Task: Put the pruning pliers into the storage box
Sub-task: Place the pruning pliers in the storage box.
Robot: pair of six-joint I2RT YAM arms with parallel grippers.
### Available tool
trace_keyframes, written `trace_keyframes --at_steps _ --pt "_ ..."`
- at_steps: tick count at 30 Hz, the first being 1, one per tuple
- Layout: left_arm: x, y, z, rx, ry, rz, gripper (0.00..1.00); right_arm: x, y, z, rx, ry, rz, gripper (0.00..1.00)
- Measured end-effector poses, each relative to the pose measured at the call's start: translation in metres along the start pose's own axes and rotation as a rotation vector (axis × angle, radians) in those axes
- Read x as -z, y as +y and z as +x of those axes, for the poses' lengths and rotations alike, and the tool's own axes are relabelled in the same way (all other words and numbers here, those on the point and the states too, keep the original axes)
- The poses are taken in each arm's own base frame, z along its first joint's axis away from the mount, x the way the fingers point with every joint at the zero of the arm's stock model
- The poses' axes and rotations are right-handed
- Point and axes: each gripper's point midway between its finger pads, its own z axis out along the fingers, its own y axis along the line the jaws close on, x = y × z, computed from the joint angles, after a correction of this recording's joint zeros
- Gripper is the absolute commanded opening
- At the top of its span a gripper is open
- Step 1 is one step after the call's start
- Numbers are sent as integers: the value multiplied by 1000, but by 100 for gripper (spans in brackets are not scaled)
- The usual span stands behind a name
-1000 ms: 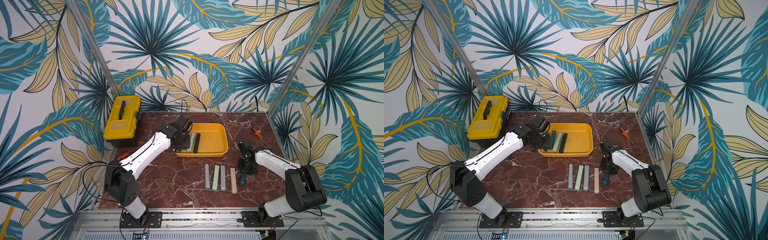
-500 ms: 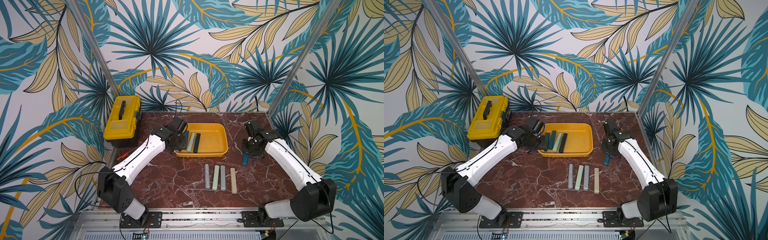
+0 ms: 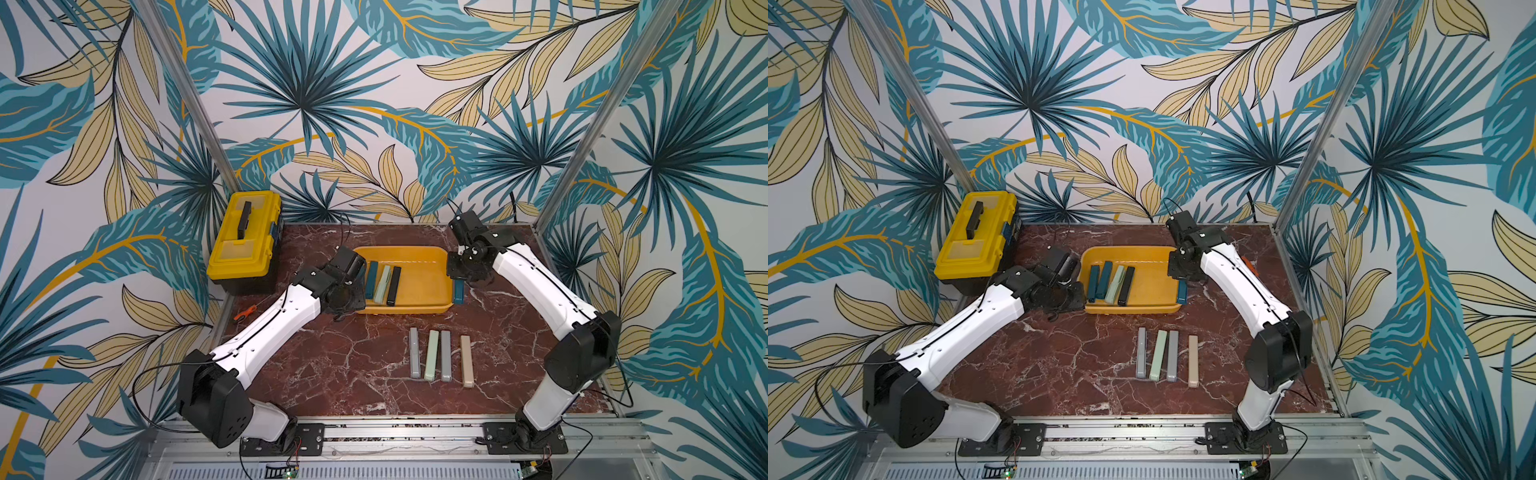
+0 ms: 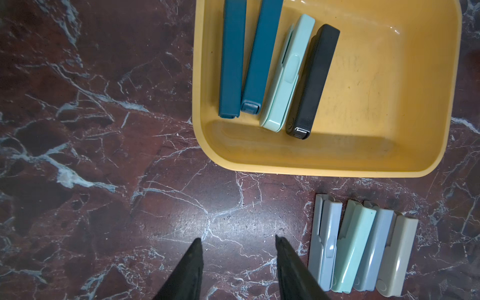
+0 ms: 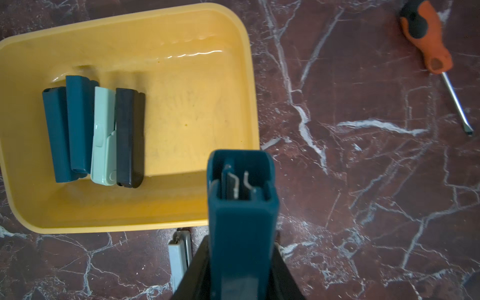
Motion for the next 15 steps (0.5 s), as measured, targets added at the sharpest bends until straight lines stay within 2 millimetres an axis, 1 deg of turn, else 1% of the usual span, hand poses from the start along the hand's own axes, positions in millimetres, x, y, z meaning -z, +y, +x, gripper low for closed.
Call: trace_keyframes --at_steps 4,12,15 --pt "2 3 6 39 0 16 48 -23 22 -8 26 13 -11 25" --pt "14 2 7 81 -22 48 48 -60 49 -30 61 15 -28 25" --pt "14 2 9 96 -24 56 48 -71 60 -37 79 10 -37 25"
